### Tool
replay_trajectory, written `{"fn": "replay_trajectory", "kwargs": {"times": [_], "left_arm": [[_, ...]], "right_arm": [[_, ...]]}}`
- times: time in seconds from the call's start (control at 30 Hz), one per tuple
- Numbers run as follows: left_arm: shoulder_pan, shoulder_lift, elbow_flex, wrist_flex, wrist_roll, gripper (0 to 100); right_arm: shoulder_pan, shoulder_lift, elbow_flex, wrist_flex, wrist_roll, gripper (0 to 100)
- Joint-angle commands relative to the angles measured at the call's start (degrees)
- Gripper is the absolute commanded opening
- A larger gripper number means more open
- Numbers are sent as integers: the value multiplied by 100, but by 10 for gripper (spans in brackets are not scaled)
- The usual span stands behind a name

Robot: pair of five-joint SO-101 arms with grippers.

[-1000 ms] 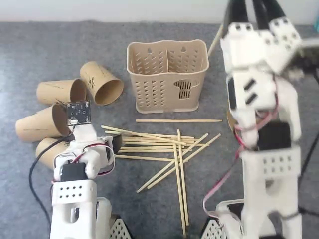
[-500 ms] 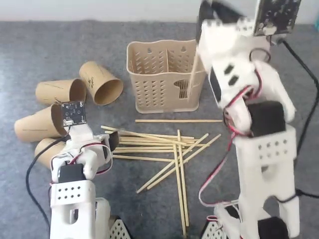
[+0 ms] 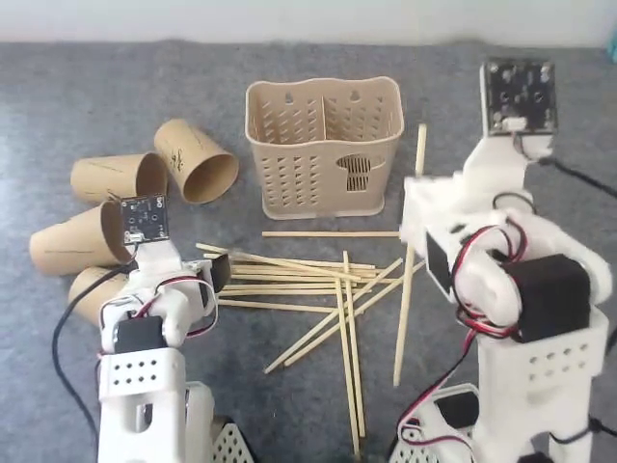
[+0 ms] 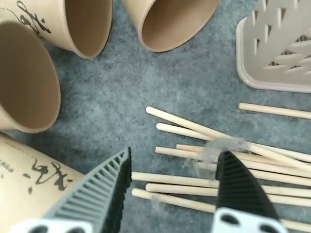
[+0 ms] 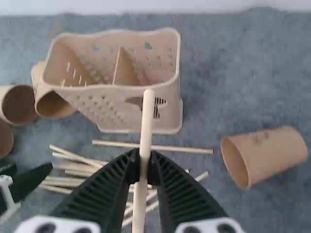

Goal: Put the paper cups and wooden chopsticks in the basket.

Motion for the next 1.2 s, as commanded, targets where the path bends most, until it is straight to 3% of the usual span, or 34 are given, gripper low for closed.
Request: {"fn": "replay_trajectory", "kwargs": {"times": [0.0, 0.23, 0.4, 0.53, 0.83, 1.03, 1.17], "left_arm": [[-53, -105, -66, -97, -53, 265], [-26, -105, -57, -97, -53, 265], [-26, -105, -57, -97, -53, 265], [-26, -105, -48, -97, -53, 265], [-44, -105, -48, -97, -53, 265], [-26, -105, -48, -105, -53, 265], [-26, -105, -48, -105, -53, 265]], "right_arm": [[84, -514, 721, 145, -70, 8], [268, -1974, 3068, -356, 1160, 8], [268, -2229, 4905, -1402, 1749, 8], [268, -2229, 6022, -2774, 1398, 8], [637, -2220, 6602, -4699, -712, 7], [787, -2211, 6963, -4945, -879, 7], [787, -2211, 7578, -5763, -879, 9]]}}
